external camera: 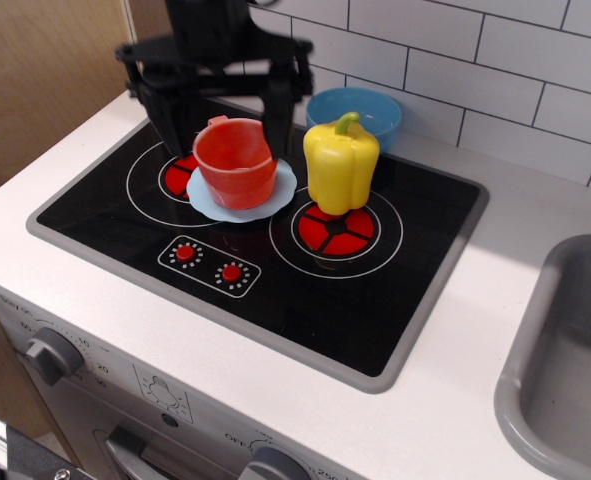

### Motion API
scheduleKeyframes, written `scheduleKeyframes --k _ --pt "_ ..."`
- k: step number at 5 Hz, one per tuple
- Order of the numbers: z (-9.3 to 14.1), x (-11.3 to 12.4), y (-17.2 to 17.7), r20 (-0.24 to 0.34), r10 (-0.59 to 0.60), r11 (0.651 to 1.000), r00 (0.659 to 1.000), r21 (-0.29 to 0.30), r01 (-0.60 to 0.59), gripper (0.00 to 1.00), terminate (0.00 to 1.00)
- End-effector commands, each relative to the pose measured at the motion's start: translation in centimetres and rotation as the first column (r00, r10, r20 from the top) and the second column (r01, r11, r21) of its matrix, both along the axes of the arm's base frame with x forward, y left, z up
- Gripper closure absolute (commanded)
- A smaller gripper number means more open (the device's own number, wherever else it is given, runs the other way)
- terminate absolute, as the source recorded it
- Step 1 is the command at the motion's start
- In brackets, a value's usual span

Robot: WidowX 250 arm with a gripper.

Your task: Take cup off plate

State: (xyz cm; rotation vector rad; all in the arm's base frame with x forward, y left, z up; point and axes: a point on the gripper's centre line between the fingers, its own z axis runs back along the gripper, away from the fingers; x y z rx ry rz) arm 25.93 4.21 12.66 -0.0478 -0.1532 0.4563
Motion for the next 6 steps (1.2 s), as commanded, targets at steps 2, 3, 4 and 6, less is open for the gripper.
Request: scheduleKeyframes --k 2,3,4,6 --pt "-0.1 3.0 5.3 0.147 0.282 0.958 0.948 0.008 -0.287 0.00 0.00" --pt "-0.1 4.3 6.1 0.134 0.370 0.928 0.920 -0.011 -0.372 0.00 0.00" --pt "-0.6 5.4 6.3 0.090 0.452 0.891 0.887 -0.010 -0.453 0.00 0.00" --pt "-3.3 5.7 6.0 -0.019 0.466 0.885 0.885 0.029 -0.465 0.00 0.00"
